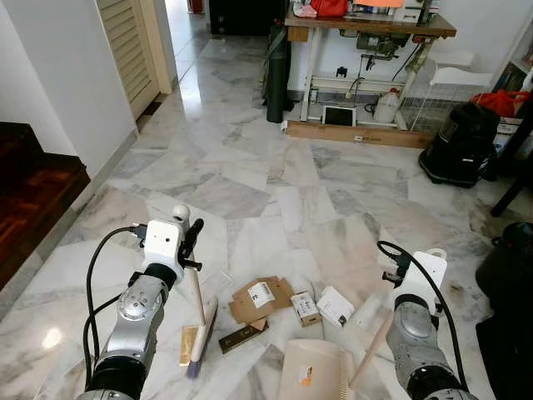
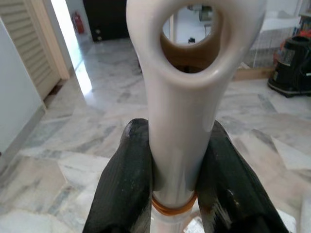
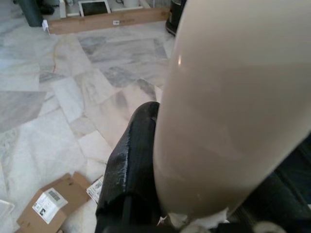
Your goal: Sweep floor
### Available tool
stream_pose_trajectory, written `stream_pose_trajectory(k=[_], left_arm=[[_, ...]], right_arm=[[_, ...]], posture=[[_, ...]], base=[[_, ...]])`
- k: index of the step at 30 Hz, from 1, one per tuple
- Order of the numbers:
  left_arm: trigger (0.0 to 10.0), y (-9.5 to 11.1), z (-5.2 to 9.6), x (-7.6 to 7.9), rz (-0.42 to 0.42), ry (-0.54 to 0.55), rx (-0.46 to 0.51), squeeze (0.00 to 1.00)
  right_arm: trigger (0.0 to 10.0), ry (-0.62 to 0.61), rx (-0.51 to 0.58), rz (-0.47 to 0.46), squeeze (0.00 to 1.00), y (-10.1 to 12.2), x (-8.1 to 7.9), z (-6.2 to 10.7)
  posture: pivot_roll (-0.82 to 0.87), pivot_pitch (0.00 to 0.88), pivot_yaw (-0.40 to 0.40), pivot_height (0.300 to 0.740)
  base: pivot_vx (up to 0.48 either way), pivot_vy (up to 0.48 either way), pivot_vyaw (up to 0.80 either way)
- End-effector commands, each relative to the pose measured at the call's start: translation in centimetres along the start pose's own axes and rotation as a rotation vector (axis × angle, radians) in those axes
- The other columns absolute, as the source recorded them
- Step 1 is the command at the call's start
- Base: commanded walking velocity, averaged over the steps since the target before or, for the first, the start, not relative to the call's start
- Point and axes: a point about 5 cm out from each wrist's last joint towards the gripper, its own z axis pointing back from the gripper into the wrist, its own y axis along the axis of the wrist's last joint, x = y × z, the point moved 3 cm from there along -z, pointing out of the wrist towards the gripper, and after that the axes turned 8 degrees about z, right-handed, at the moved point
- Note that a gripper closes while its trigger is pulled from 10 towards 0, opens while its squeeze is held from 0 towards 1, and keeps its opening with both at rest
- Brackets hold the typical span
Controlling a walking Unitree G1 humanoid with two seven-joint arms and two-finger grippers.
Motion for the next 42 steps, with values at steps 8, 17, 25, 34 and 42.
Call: stream_pose_trajectory(k=[8, 17, 25, 34, 42], left_arm=[[10.0, 1.2, -0.9, -0.3, -0.002, -0.014, 0.038, 0.0], [10.0, 1.5, -1.3, -0.1, -0.008, -0.027, 0.045, 0.0], [10.0, 1.0, -1.6, 0.7, 0.051, -0.123, -0.005, 0.0], [10.0, 0.4, -1.5, 1.5, 0.066, -0.232, -0.072, 0.0], [10.0, 0.2, -1.2, 2.7, 0.131, -0.356, -0.144, 0.0]], right_arm=[[10.0, 0.001, -0.033, -0.002, 0.0, -0.4, 0.0, -0.1], [10.0, 0.011, -0.087, -0.01, 0.0, -1.9, -0.3, 0.3], [10.0, 0.022, -0.101, -0.013, 0.0, -2.1, -0.6, 0.4], [10.0, 0.021, -0.097, -0.015, 0.0, -2.1, -0.6, 0.4], [10.0, 0.025, -0.099, -0.015, 0.0, -2.0, -0.7, 0.3]], posture=[[0.0, 0.0, -0.021, 0.74], [0.0, 0.0, -0.012, 0.74], [0.01, 0.0, -0.01, 0.74], [0.0, 0.0, -0.004, 0.74], [0.01, 0.0, -0.005, 0.74]], base=[[0.0, 0.0, 0.0], [0.0, 0.0, 0.0], [0.0, 0.0, 0.0], [0.0, 0.0, 0.0], [0.0, 0.0, 0.0]])
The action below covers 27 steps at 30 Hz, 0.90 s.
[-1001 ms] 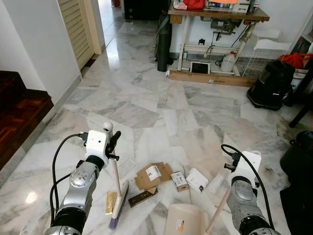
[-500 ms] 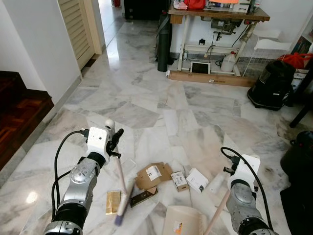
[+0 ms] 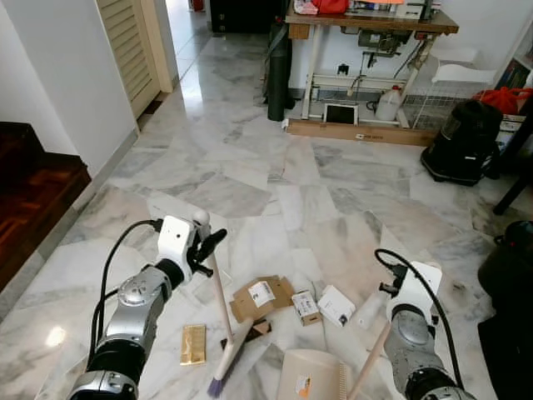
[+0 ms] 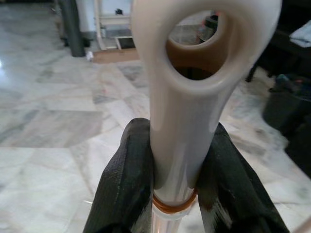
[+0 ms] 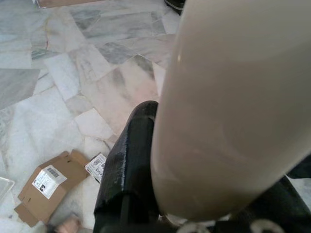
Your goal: Sweep floor
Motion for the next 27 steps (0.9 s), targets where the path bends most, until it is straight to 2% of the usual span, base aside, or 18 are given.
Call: stream_pose_trajectory(k=[1, 7, 9, 15, 19, 27], left_arm=[[10.0, 0.4, -0.2, 0.4, 0.027, -0.037, 0.004, 0.0], [10.0, 1.7, -0.3, 0.2, 0.089, -0.036, 0.053, 0.0], [10.0, 2.9, -0.3, -0.2, 0.109, -0.015, 0.094, 0.0], [10.0, 5.3, 0.0, -1.7, 0.09, 0.079, 0.197, 0.0], [10.0, 6.9, 0.8, -2.7, 0.069, 0.145, 0.277, 0.0], [10.0, 5.8, 1.4, -2.7, -0.009, 0.15, 0.216, 0.0]], right_arm=[[10.0, 0.01, -0.012, -0.011, 0.0, 0.0, -0.3, 0.0], [10.0, 0.012, -0.013, -0.009, 0.0, 0.1, -0.4, -0.1], [10.0, 0.011, -0.011, -0.011, 0.0, 0.1, -0.4, -0.1], [10.0, 0.015, -0.011, -0.01, 0.0, 0.2, -0.5, -0.1], [10.0, 0.018, -0.015, -0.009, 0.0, 0.2, -0.6, -0.1], [10.0, 0.026, -0.021, -0.008, 0.0, 0.0, -0.9, 0.0]], posture=[[0.01, 0.0, -0.005, 0.74], [0.01, 0.0, -0.007, 0.74], [0.01, 0.0, -0.007, 0.74], [0.02, 0.0, -0.009, 0.74], [0.02, 0.0, -0.008, 0.74], [0.03, 0.0, -0.003, 0.74]], base=[[0.0, 0.0, 0.0], [0.0, 0.0, 0.0], [0.0, 0.0, 0.0], [0.0, 0.0, 0.0], [0.0, 0.0, 0.0], [0.0, 0.0, 0.0]])
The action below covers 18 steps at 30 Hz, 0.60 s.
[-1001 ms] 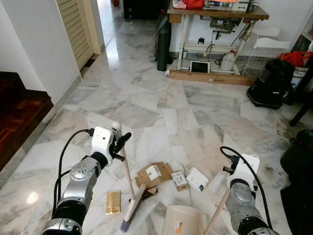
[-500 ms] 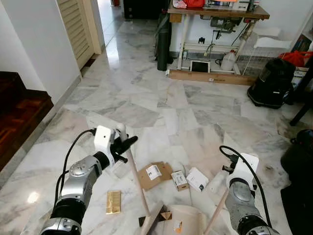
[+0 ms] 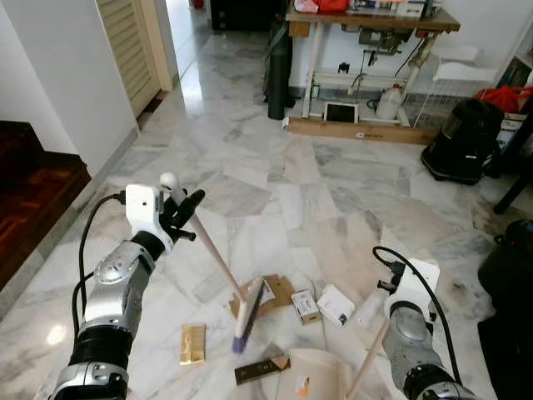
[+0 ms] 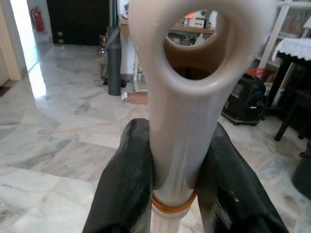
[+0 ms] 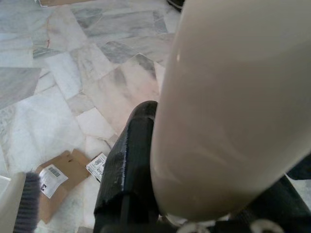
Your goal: Sweep floor
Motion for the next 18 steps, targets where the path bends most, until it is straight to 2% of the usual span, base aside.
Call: stream_pose_trajectory(k=[1, 3, 13, 18], left_arm=[[10.0, 0.0, 0.2, 0.2, -0.044, -0.016, -0.007, 0.0], [10.0, -0.5, 0.3, 0.3, -0.077, -0.022, -0.031, 0.0], [10.0, -1.8, 0.7, 0.5, -0.131, -0.025, -0.083, 0.0], [10.0, -3.8, 1.0, 0.8, -0.14, -0.047, -0.173, 0.0]], right_arm=[[10.0, 0.017, -0.021, -0.007, 0.0, -0.3, -0.5, 0.1], [10.0, 0.018, -0.02, -0.004, 0.0, -0.2, -0.6, 0.1], [10.0, 0.014, -0.024, -0.005, 0.0, -0.3, -0.4, 0.1], [10.0, 0.016, -0.024, -0.005, 0.0, -0.2, -0.5, 0.0]], posture=[[0.03, 0.0, -0.004, 0.74], [0.03, 0.0, -0.003, 0.74], [0.03, 0.0, -0.001, 0.74], [0.03, 0.0, 0.001, 0.74]], base=[[0.0, 0.0, 0.0], [0.0, 0.0, 0.0], [0.0, 0.0, 0.0], [0.0, 0.0, 0.0]])
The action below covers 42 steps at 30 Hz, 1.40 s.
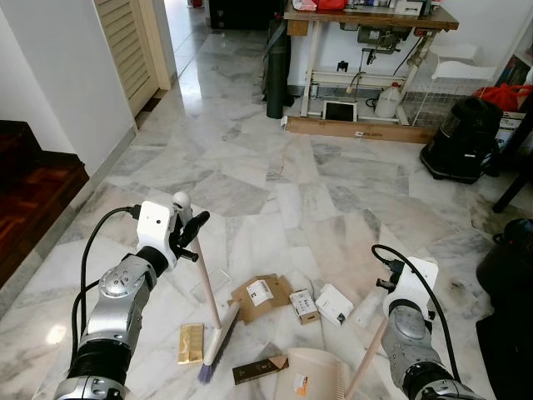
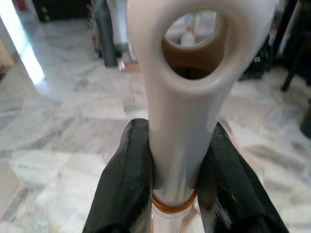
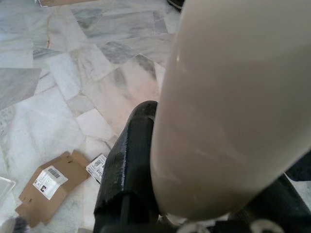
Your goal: Sweep floor
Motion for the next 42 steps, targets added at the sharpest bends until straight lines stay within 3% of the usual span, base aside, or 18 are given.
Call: stream_pose_trajectory(k=[1, 15, 20, 23, 25, 34, 42], left_arm=[[10.0, -0.6, 0.0, 0.3, -0.03, -0.017, -0.033, 0.0], [10.0, -3.0, 0.2, 0.5, 0.0, 0.013, -0.102, 0.0], [10.0, -3.4, 0.2, -0.2, 0.112, 0.069, -0.087, 0.0], [10.0, -3.4, 0.1, -0.3, 0.128, 0.075, -0.092, 0.0], [10.0, -2.9, -0.3, -0.5, 0.203, 0.09, -0.065, 0.0], [10.0, -1.5, -0.8, -0.4, 0.394, 0.048, -0.003, 0.0], [10.0, -0.5, -1.1, 0.3, 0.45, -0.021, 0.018, 0.0]], right_arm=[[10.0, 0.013, -0.028, -0.004, 0.0, -0.5, -0.3, 0.1], [10.0, 0.007, -0.029, -0.006, 0.0, -0.7, -0.2, 0.2], [10.0, 0.008, -0.03, -0.002, 0.0, -0.7, -0.1, 0.2], [10.0, 0.008, -0.03, -0.001, 0.0, -0.7, 0.0, 0.1], [10.0, 0.009, -0.029, 0.001, 0.0, -0.6, 0.1, 0.1], [10.0, 0.013, -0.028, 0.001, 0.0, -0.5, 0.0, 0.0], [10.0, 0.013, -0.027, 0.0, 0.0, -0.4, 0.1, -0.1]], posture=[[0.03, 0.0, 0.002, 0.74], [0.03, 0.0, -0.003, 0.74], [0.02, 0.0, -0.006, 0.74], [0.02, 0.0, -0.007, 0.74], [0.02, 0.0, -0.012, 0.74], [0.02, 0.0, -0.016, 0.74], [0.02, 0.0, -0.02, 0.74]], base=[[0.0, 0.0, 0.0], [0.0, 0.0, 0.0], [0.0, 0.0, 0.0], [0.0, 0.0, 0.0], [0.0, 0.0, 0.0], [0.0, 0.0, 0.0], [0.0, 0.0, 0.0]])
